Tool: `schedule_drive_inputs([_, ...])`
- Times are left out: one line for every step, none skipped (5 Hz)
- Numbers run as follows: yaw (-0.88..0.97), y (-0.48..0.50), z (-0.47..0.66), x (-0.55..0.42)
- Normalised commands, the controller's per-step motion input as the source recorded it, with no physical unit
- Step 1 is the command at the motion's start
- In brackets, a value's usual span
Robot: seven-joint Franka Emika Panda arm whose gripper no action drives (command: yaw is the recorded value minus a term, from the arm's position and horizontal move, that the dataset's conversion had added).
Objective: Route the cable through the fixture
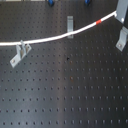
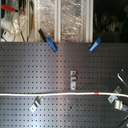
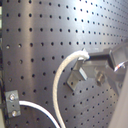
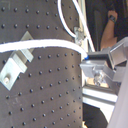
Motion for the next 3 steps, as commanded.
schedule_drive_inputs([0.00, -0.002, 0.05, -0.002])
schedule_drive_inputs([-0.27, -0.006, 0.27, -0.005])
schedule_drive_inputs([0.00, -0.082, 0.30, 0.166])
